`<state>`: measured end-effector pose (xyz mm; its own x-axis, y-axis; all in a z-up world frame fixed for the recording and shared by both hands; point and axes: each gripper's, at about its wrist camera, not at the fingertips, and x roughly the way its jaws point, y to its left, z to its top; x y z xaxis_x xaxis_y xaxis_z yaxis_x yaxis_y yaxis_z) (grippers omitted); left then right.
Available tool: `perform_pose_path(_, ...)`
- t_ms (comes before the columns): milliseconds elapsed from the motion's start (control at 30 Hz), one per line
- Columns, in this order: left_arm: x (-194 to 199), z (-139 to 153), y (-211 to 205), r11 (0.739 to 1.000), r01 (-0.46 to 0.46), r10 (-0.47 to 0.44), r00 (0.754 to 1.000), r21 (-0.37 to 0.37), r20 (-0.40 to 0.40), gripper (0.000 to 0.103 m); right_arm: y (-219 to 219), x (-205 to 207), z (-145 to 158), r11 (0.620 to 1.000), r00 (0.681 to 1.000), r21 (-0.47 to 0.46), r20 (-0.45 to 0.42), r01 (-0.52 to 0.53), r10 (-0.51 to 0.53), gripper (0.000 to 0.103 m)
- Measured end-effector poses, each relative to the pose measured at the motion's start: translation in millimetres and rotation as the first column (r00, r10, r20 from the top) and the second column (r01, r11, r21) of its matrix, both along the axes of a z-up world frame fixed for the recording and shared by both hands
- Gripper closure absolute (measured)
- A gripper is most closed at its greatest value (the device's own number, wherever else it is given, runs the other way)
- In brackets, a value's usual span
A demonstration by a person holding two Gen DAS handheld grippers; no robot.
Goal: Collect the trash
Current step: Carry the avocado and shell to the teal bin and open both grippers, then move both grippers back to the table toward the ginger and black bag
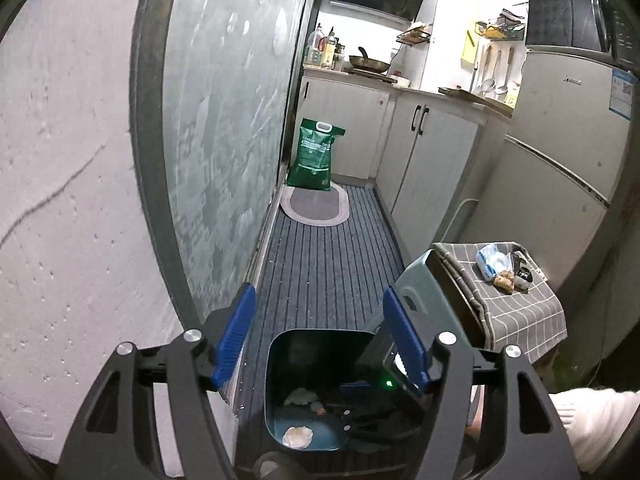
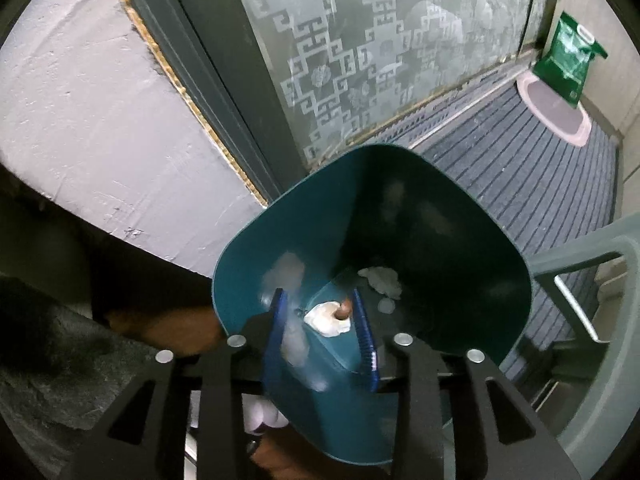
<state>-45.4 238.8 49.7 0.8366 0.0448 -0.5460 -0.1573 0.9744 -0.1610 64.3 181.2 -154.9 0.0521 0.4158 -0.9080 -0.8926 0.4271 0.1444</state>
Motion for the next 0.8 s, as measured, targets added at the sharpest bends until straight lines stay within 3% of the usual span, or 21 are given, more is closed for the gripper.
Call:
perform_pose_path(167, 2.1, 6.4, -6.9, 1.000, 0.002, -0.002, 1.000, 0.002, 0.019, 0.032, -14.1, -1.0, 33.2, 0.998, 0.998, 0.066, 0.066, 0.007, -0.011, 0.054)
perform_pose_path(300, 3.9, 16.0, -15.9, 1.000, -0.002, 0.001, 0.999, 0.010, 0.051, 0.024, -28.5, 0.9, 62.7, 0.990, 0.989, 0.135, 0.137, 0.038, -0.057, 0.029)
perform_pose_path(400, 6.1, 22.2, -24.6, 1.000, -0.001, 0.000, 0.997, 0.013, 0.077, 0.018, -45.5, 6.1, 86.1, 0.978, 0.982, 0.198, 0.157, 0.070, -0.102, 0.017)
perform_pose_path(567, 11.6, 32.4, -43.8, 0.999, 0.006, -0.010, 0.993, 0.035, 0.115, 0.008, -78.9, 15.6, 119.2, 0.949, 0.963, 0.295, 0.201, 0.115, -0.179, 0.004)
perform_pose_path(800, 29.2, 38.2, -66.8, 0.999, 0.000, -0.005, 0.991, 0.037, 0.134, 0.004, -131.7, 34.5, 152.5, 0.913, 0.919, 0.364, 0.265, 0.184, -0.291, 0.004)
